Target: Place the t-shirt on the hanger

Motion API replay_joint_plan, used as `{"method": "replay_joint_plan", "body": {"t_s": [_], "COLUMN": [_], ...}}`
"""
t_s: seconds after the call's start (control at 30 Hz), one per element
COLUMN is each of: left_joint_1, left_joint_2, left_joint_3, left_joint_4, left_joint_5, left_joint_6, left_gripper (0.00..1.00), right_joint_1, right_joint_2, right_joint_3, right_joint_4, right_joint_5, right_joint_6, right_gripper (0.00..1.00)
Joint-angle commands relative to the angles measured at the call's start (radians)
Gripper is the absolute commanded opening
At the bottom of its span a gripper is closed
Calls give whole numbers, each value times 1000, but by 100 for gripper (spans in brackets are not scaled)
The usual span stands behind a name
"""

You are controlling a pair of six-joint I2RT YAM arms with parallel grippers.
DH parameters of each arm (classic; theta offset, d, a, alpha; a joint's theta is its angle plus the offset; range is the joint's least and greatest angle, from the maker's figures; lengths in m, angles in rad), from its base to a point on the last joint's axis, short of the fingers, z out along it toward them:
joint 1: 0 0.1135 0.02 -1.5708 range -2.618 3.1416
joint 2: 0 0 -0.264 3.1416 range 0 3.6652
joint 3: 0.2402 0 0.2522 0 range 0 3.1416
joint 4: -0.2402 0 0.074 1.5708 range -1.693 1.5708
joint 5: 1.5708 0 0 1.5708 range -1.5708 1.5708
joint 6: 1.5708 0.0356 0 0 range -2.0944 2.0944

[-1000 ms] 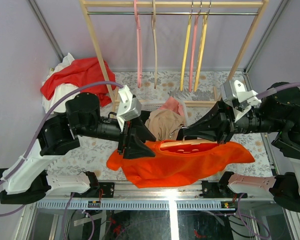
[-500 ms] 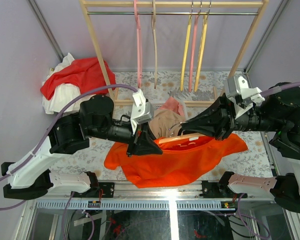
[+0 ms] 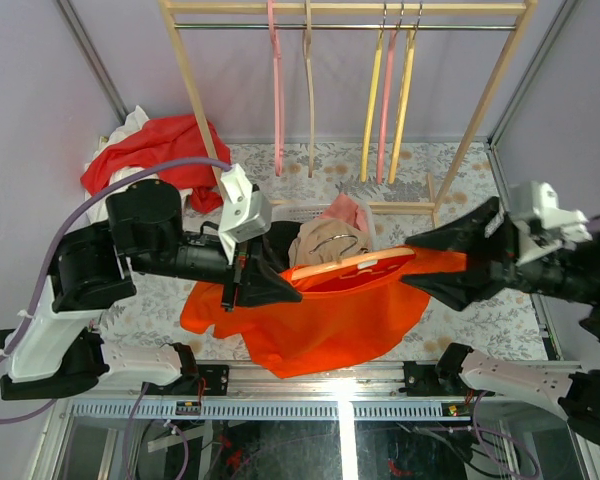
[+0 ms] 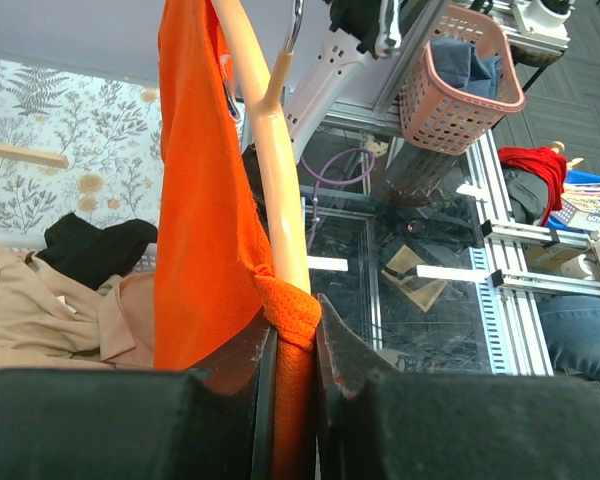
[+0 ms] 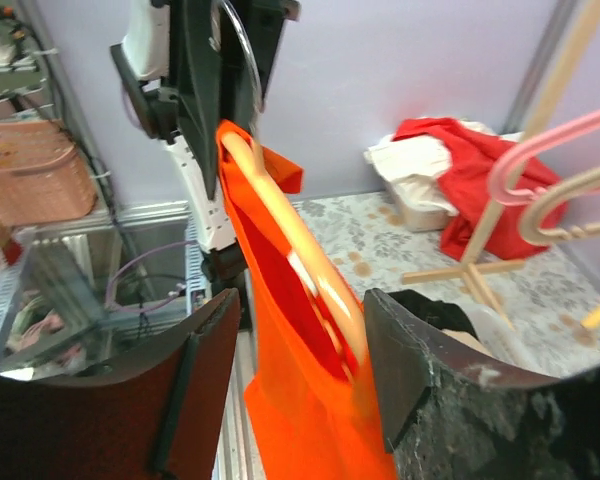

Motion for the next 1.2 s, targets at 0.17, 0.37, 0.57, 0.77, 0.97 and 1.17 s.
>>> {"method": "replay_joint_plan", "body": {"t_s": [0.17,0.37,0.57,0.77,0.97,1.17], "left_joint_1": [0,0,0,0,0,-1], "left_joint_2": [-9,5,2,7,2,15], "left_joint_3": [73,97,103,97,83,87], "left_joint_4": [-20,-8,19,30,47,57], "left_joint_5": [81,113,132,116,107,105], "left_joint_6": [8,3,-1,-2,-3,-1], "left_gripper": [0,0,0,0,0,0], "right_joint_1": [2,3,3,3,3,2], "right_joint_2": [-153,-117,-69,-7,7,29], "right_joint_3": [-86,-82,-95,-85,-68,-51], "right_joint_4": [-27,-63,-88,-78,-65,-68], "right_joint_5": [312,292,232,128,43,-21], "right_joint_6": [20,17,10,7,-6,-17], "right_gripper": [62,56,38,24,32,38]}}
